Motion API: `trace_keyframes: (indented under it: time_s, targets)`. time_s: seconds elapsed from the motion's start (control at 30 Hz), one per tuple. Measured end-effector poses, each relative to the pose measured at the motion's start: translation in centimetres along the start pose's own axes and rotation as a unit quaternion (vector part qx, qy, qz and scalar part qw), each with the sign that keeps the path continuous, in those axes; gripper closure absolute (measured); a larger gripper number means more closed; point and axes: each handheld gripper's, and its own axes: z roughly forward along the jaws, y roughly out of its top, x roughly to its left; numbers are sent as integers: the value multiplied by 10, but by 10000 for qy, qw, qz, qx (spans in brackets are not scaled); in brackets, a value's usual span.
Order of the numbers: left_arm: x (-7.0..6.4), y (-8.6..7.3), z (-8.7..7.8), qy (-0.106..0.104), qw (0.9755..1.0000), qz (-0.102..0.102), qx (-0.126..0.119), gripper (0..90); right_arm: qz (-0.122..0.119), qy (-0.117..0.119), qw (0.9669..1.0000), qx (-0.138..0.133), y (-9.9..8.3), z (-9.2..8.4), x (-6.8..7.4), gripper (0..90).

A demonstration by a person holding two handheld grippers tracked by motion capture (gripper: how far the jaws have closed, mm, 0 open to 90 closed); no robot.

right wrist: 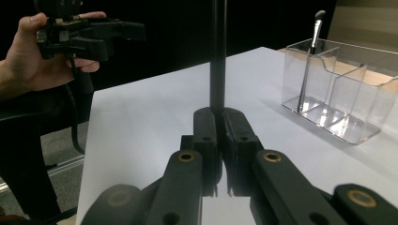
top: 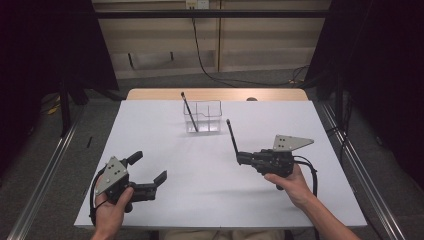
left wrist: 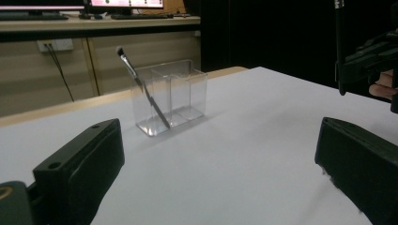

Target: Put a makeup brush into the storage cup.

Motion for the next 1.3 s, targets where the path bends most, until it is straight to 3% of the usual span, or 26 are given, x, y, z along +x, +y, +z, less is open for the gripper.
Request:
trace_keyframes:
  time_s: [0.47,0.6,0.83,0.9,1.1,1.3]
  targets:
    - [-27,18,36,-503,9986,159,-13,17,-72,188,9998,17,1,20,7,849]
    - [-34,21,44,-700,9971,280,66,25,-144,123,9998,12,0,24,9,849]
    - [-45,30,56,-794,9963,312,47,21,-137,197,9997,23,-5,29,14,849]
    - [-48,33,59,-906,9957,209,26,21,-128,233,9996,3,-5,31,16,849]
    - [-58,41,72,-988,9943,405,17,24,-128,270,9996,11,-6,32,16,849]
    - [-62,49,83,-1039,9939,368,-58,29,-130,269,9996,4,-6,32,17,849]
